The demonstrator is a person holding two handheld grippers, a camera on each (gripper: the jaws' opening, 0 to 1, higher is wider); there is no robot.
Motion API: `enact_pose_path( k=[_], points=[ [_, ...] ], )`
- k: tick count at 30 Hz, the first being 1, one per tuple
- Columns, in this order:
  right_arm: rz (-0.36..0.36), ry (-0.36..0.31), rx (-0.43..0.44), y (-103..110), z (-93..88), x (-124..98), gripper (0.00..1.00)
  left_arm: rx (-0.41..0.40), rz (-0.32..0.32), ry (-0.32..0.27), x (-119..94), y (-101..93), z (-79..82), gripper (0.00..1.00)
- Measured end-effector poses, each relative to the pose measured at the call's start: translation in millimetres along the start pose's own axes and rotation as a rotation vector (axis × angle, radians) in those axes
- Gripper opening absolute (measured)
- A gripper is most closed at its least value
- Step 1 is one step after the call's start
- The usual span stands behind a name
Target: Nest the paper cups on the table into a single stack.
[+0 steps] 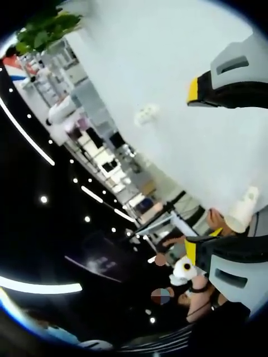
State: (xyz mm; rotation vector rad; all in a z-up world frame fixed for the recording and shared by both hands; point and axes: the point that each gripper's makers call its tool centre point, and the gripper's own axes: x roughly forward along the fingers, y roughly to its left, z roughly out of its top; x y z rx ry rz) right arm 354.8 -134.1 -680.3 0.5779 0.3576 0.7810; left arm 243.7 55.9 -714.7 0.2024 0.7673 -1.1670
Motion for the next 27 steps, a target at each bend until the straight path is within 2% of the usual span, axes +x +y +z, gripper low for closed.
enact_pose_path(
  k=[4,7,12,15,23,27],
  points=[
    [-0.001,0.015,-0.005,1,-4.1,0,0.93,-0.023,0.021,-0.034,-4,6.7,4.6,0.40],
    [-0.005,0.018,-0.009,1,-5.0,-1,0.93,-0.049,0.040,-0.089,-7,11.7,12.8,0.45],
    [-0.011,0.014,-0.017,0,-2.5,-3,0.93,-0.068,0.065,-0.145,-8,19.4,19.0,0.54],
    [-0.015,0.019,-0.024,-1,-3.2,-5,0.93,-0.064,0.080,-0.161,-9,21.9,21.2,0.59],
    [-0.024,0.012,-0.029,-2,-1.5,-8,0.93,-0.085,0.096,-0.189,-11,27.3,20.4,0.62],
    [-0.027,0.018,-0.031,-2,-2.5,-9,0.93,-0.108,0.127,-0.216,-12,35.1,19.5,0.67]
  ],
)
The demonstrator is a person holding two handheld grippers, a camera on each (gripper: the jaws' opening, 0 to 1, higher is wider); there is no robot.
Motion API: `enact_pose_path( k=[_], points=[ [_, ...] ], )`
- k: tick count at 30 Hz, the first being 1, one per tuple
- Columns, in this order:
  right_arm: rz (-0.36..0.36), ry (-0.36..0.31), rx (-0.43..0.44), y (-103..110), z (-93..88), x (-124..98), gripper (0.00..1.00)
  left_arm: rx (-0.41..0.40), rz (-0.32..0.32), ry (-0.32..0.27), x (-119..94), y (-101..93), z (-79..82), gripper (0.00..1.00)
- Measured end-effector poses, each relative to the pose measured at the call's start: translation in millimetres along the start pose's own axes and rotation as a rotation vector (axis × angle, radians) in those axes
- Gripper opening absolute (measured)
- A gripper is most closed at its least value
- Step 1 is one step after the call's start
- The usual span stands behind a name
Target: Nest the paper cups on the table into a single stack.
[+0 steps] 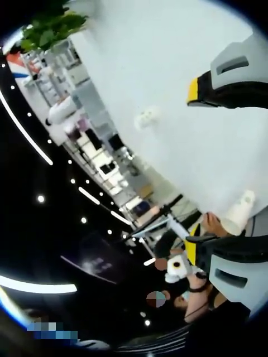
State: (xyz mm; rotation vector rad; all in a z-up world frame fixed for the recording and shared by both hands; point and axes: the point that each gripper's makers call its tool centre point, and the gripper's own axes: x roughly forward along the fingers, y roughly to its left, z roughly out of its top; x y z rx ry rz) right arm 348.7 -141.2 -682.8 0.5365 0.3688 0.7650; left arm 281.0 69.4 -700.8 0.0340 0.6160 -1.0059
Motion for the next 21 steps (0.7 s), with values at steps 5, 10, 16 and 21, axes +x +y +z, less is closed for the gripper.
enact_pose_path(
  k=[5,10,16,21],
  points=[
    [-0.021,0.023,-0.055,-3,-4.2,-3,0.94,-0.007,0.045,-0.053,-2,11.1,9.0,0.78],
    [-0.027,0.056,-0.098,-6,-8.8,-6,0.95,-0.014,0.071,-0.087,-4,20.3,19.2,0.81],
    [-0.033,0.099,-0.161,-8,-14.0,-7,0.98,-0.053,0.102,-0.146,-8,33.6,33.4,0.82],
    [-0.041,0.109,-0.179,-9,-15.0,-6,1.00,-0.065,0.118,-0.180,-10,37.8,41.2,0.82]
  ],
)
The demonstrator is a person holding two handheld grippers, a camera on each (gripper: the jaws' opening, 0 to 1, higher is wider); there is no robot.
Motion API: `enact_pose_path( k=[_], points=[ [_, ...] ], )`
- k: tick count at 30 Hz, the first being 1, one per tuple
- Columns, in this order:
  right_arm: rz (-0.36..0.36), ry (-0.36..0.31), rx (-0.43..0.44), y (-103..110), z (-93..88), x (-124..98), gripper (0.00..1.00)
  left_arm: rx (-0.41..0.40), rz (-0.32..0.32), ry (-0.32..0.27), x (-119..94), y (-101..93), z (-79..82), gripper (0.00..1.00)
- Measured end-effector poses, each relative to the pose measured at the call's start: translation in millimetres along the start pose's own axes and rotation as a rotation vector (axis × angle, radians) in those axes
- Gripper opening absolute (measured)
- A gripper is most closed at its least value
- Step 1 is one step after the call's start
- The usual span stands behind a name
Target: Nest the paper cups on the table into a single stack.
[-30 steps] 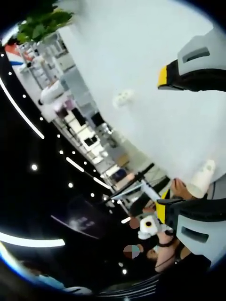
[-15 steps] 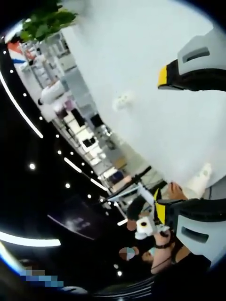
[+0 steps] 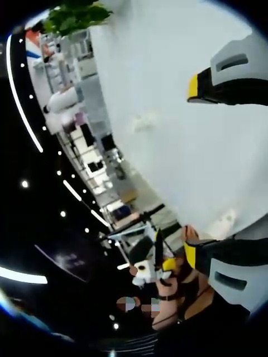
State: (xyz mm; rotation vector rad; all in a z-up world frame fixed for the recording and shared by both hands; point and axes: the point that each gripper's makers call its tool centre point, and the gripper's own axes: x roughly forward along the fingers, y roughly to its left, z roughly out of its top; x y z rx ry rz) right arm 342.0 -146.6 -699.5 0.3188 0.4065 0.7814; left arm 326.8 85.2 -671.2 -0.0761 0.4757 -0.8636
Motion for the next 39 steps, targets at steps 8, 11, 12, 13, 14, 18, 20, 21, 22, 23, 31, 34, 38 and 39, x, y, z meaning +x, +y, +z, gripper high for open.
enact_pose_path(
  k=[8,11,12,13,14,18,20,21,22,23,31,34,38,39],
  points=[
    [-0.024,0.008,-0.016,-6,-5.0,-2,1.00,-0.013,0.028,-0.010,4,9.6,5.4,0.88],
    [-0.031,0.010,-0.027,-8,-5.5,-3,1.00,-0.009,0.031,-0.009,8,12.0,8.0,0.88],
    [-0.030,0.009,-0.028,-8,-5.1,-3,1.00,-0.007,0.032,-0.010,9,12.3,9.5,0.88],
    [-0.031,0.008,-0.034,-8,-4.5,-3,1.00,-0.005,0.032,-0.011,11,12.8,11.7,0.88],
    [-0.033,0.009,-0.040,-9,-4.4,-3,1.00,-0.002,0.033,-0.012,12,13.5,13.3,0.88],
    [-0.034,-0.001,-0.029,-10,-3.2,-4,1.00,0.001,0.038,-0.023,19,17.0,23.1,0.88],
    [-0.035,0.000,-0.026,-10,-3.9,-5,1.00,0.003,0.040,-0.036,23,18.4,29.8,0.88],
    [-0.034,0.001,-0.026,-10,-4.0,-5,1.00,0.002,0.042,-0.040,24,19.9,31.9,0.88],
    [-0.033,0.002,-0.025,-9,-4.6,-5,0.99,-0.005,0.042,-0.048,27,21.9,35.0,0.88],
    [-0.031,0.005,-0.024,-9,-5.6,-5,0.99,-0.010,0.043,-0.053,29,22.9,37.3,0.88],
    [-0.021,0.014,-0.013,-11,-8.8,-5,0.99,-0.019,0.045,-0.057,47,35.5,47.8,0.87],
    [-0.013,0.016,0.003,-11,-8.7,-5,0.99,-0.016,0.049,-0.063,53,40.7,51.7,0.86],
    [-0.004,0.009,0.000,-8,-5.7,-4,0.99,-0.011,0.056,-0.046,64,47.6,50.8,0.85],
    [-0.001,0.011,0.005,-8,-5.8,-4,0.99,-0.016,0.062,-0.049,67,50.7,51.6,0.86]
  ],
)
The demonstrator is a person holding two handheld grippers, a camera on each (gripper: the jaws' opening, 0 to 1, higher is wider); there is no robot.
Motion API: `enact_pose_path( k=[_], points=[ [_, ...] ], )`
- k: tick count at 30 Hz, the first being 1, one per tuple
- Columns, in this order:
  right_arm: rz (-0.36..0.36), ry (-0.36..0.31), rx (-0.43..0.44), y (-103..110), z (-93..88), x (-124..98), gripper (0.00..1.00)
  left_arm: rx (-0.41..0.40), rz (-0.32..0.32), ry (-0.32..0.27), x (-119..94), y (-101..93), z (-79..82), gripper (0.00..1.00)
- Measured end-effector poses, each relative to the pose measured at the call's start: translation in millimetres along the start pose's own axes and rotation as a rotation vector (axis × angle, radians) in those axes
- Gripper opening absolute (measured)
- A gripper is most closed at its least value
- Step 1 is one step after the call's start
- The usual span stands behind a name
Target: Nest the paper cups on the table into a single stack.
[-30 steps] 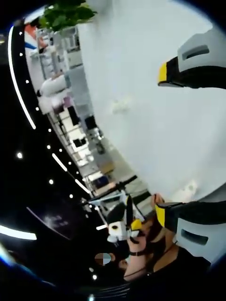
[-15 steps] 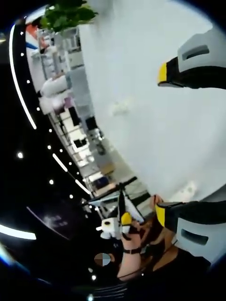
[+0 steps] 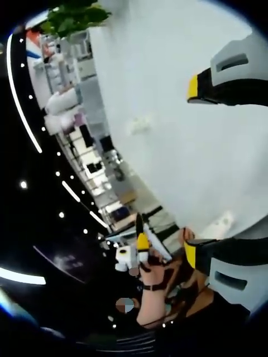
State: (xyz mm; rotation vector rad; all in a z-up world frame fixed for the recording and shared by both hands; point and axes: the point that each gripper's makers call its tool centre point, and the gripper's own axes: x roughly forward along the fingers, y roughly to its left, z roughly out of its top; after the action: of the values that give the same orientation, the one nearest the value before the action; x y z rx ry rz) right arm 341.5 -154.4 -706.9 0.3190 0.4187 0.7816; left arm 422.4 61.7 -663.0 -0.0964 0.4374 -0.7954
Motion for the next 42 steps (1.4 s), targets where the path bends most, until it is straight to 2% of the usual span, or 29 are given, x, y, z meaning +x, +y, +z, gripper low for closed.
enact_pose_path(
  k=[4,10,19,22,23,25,28,31,34,38,42],
  points=[
    [0.008,-0.005,0.009,-1,0.4,0,0.99,-0.014,0.005,-0.010,12,4.3,3.0,0.85],
    [0.017,0.013,0.014,-5,-8.1,1,0.99,-0.007,0.016,-0.003,33,11.7,3.4,0.85],
    [0.032,0.024,0.038,-4,-15.8,1,0.98,-0.025,0.061,-0.027,63,39.2,14.3,0.84],
    [0.038,0.021,0.049,-4,-15.7,1,0.98,-0.027,0.073,-0.023,76,42.7,16.4,0.84],
    [0.043,0.015,0.064,-4,-14.8,1,0.98,-0.017,0.079,-0.018,84,49.9,15.0,0.83],
    [0.057,-0.020,0.105,-2,-9.0,2,0.99,-0.017,0.083,-0.018,91,50.4,15.0,0.82],
    [0.054,-0.013,0.094,-3,-11.1,3,0.98,0.018,0.087,-0.008,104,50.5,12.8,0.82],
    [0.055,-0.009,0.097,-5,-16.3,4,0.98,-0.022,0.080,-0.011,117,52.6,10.7,0.85],
    [0.054,0.001,0.103,-5,-22.4,4,0.98,0.012,0.076,-0.004,130,50.5,12.8,0.85],
    [0.063,0.053,0.033,1,-32.9,3,0.98,0.032,0.066,0.026,150,53.0,6.0,0.84],
    [0.066,0.048,0.004,7,-36.4,1,0.97,0.055,0.080,0.037,166,54.4,1.7,0.83]
  ],
)
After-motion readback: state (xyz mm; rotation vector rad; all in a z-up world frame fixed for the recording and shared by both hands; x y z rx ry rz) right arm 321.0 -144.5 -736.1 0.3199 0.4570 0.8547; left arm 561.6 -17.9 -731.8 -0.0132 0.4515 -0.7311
